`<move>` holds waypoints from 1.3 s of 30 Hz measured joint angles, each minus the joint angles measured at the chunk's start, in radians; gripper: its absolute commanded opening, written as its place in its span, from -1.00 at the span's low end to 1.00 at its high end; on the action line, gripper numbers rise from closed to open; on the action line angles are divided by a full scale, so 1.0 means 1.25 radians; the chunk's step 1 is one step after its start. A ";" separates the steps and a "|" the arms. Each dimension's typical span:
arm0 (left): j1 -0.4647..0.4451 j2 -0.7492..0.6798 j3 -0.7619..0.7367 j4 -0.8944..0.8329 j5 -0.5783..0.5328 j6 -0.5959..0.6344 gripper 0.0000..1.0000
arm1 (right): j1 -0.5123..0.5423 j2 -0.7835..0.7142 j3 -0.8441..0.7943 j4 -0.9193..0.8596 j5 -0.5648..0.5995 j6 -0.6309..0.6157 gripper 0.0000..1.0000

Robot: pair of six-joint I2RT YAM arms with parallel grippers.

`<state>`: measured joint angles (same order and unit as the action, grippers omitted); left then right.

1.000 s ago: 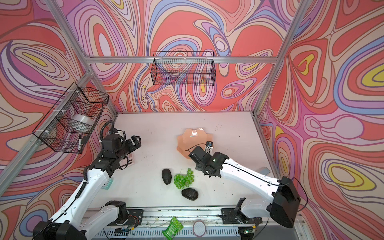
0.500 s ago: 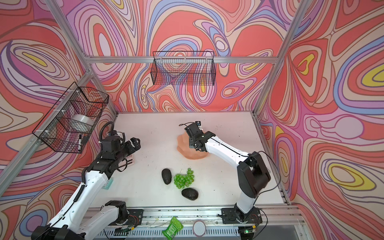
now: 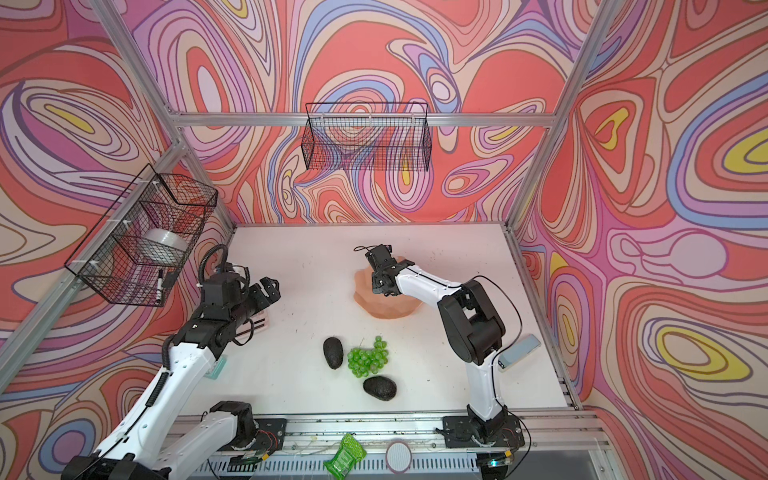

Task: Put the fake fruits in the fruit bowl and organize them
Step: 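Carry the red apple with the right gripper over the peach bowl, then open the right gripper to drop the apple into the bowl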

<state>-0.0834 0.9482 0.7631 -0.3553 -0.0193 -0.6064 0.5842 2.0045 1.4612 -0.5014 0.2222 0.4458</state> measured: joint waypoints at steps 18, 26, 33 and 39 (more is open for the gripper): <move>0.000 0.003 0.000 -0.003 0.000 -0.001 0.93 | -0.001 0.038 -0.014 0.038 -0.010 0.012 0.27; 0.000 0.030 0.022 -0.082 0.027 -0.016 0.74 | -0.001 0.027 -0.031 0.039 -0.007 0.012 0.61; -0.099 0.006 0.021 -0.166 0.055 -0.053 0.70 | -0.010 -0.107 -0.042 0.042 0.026 0.010 0.86; -0.251 0.002 0.003 -0.233 0.052 -0.112 0.68 | -0.023 -0.265 -0.061 0.094 0.061 0.006 0.96</move>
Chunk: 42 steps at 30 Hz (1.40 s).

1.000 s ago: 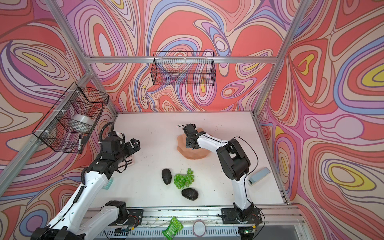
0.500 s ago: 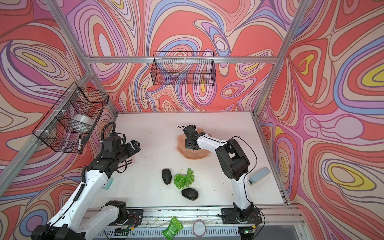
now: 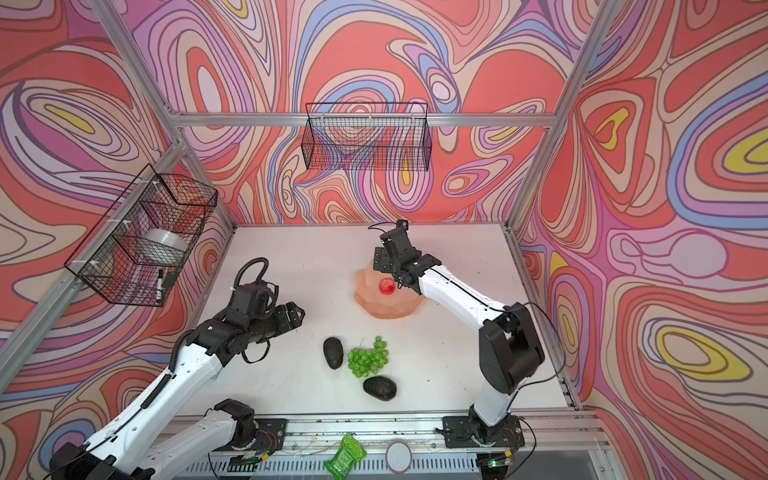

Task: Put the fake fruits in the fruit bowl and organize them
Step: 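Open the right gripper to drop the apple into the bowl, then grasp the avocado nearest the grapes with the left gripper while the right gripper lifts away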

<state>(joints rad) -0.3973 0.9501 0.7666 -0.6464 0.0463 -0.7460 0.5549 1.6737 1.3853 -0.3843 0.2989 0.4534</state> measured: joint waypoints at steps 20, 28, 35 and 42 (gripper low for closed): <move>-0.258 0.320 0.040 0.018 -0.029 -0.077 0.69 | -0.011 -0.125 -0.181 0.040 0.027 0.016 0.97; -0.269 0.412 0.067 0.052 -0.028 -0.077 0.68 | -0.020 -0.129 -0.187 0.046 0.033 0.015 0.97; -0.269 0.452 0.083 0.062 -0.019 -0.077 0.58 | -0.028 -0.129 -0.191 0.051 0.034 0.015 0.96; -0.270 0.477 0.074 0.068 0.005 -0.077 0.39 | -0.034 -0.129 -0.197 0.055 0.034 0.015 0.96</move>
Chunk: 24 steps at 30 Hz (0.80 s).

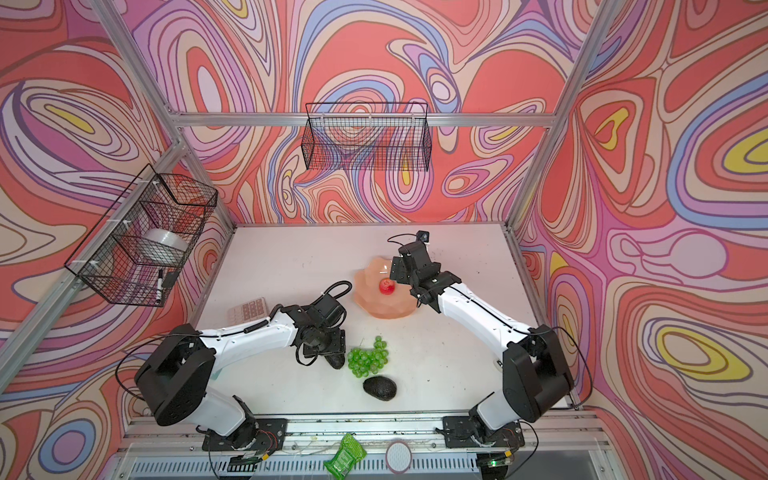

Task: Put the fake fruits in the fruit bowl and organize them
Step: 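Grasp the avocado nearest the grapes with the left gripper while the right gripper lifts away, then carry the avocado with the left gripper into the bowl beside the apple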

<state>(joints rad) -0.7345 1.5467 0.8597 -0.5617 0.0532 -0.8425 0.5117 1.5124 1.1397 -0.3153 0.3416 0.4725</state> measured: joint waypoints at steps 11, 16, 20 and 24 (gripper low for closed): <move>-0.004 0.000 0.048 -0.031 -0.013 0.026 -0.27 | -0.001 0.001 -0.002 0.013 -0.001 0.000 0.97; -0.004 -0.001 0.166 -0.050 -0.035 0.081 -0.29 | -0.006 -0.002 -0.009 0.014 -0.011 0.014 0.96; -0.004 0.005 0.276 -0.055 -0.051 0.139 -0.28 | -0.013 -0.039 -0.049 0.020 -0.014 0.029 0.96; -0.004 0.068 0.417 -0.053 -0.051 0.190 -0.28 | -0.015 -0.122 -0.116 0.023 -0.001 0.065 0.97</move>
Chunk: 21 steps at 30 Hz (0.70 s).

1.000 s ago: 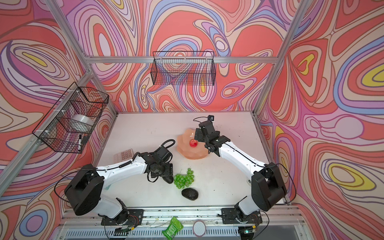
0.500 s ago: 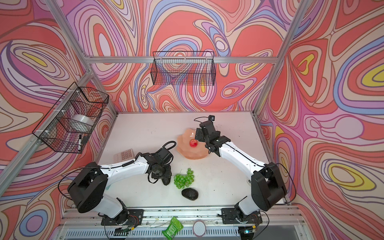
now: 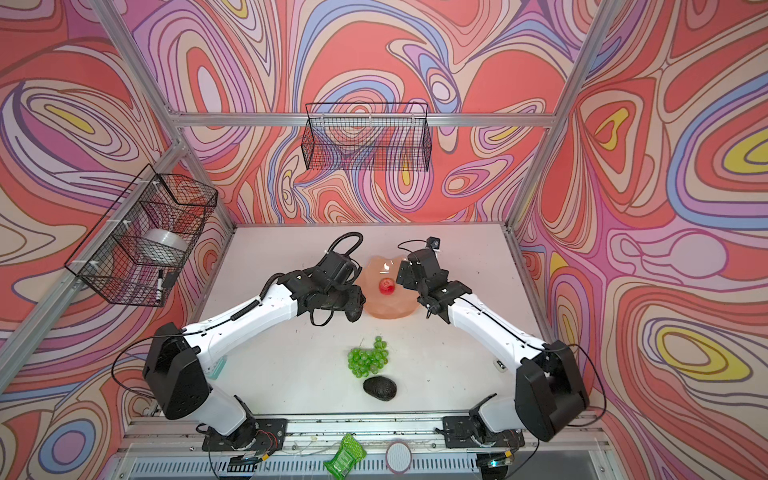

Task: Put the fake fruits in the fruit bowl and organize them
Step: 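Carry the avocado with the left gripper into the bowl beside the apple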

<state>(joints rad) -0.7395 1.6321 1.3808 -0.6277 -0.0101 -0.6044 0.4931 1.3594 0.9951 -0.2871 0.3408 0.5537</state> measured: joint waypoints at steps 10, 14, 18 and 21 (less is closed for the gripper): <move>-0.001 0.301 0.309 -0.002 0.051 0.077 -0.28 | -0.001 -0.308 -0.260 -0.048 0.059 0.149 0.94; -0.006 0.395 0.397 -0.015 0.059 0.088 -0.28 | -0.001 -0.347 -0.282 -0.078 0.074 0.182 0.94; -0.014 0.470 0.470 -0.027 0.058 0.095 -0.27 | -0.001 -0.350 -0.288 -0.088 0.076 0.197 0.94; -0.020 0.517 0.520 -0.036 0.058 0.100 -0.25 | -0.001 -0.339 -0.288 -0.088 0.075 0.202 0.94</move>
<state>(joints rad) -0.7643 2.2780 2.0308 -0.6727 0.0620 -0.4797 0.4919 0.9356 0.6350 -0.3973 0.4347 0.8066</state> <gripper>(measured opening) 0.513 0.971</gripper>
